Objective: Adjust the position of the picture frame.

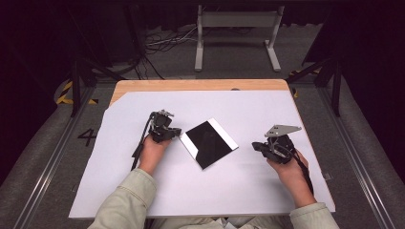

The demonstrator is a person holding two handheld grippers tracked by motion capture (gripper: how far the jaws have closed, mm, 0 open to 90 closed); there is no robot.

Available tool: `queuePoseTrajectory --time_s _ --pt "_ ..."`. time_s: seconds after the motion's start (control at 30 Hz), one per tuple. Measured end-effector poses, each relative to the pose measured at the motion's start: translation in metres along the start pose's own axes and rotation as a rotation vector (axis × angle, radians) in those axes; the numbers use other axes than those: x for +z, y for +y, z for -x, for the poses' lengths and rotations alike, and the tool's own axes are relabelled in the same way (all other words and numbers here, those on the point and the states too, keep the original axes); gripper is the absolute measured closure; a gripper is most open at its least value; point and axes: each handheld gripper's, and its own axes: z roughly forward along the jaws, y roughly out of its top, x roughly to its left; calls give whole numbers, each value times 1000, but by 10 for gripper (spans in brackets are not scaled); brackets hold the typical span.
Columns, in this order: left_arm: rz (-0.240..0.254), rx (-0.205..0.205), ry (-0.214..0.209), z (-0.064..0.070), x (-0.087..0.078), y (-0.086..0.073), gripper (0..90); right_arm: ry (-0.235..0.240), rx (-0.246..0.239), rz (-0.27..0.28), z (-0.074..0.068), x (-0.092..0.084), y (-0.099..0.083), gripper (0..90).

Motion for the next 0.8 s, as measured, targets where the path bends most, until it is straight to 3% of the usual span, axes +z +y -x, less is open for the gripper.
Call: queuePoseTrajectory --time_s 0.13,0.37,0.8 --pt "-4 -10 -4 0 0 0 900 10 7 5 1 -1 0 900" --pt "-29 12 -40 2 -1 -1 900 21 9 18 1 -4 2 899" --pt "-151 150 -102 40 -6 -9 900 32 26 41 6 -11 6 900"
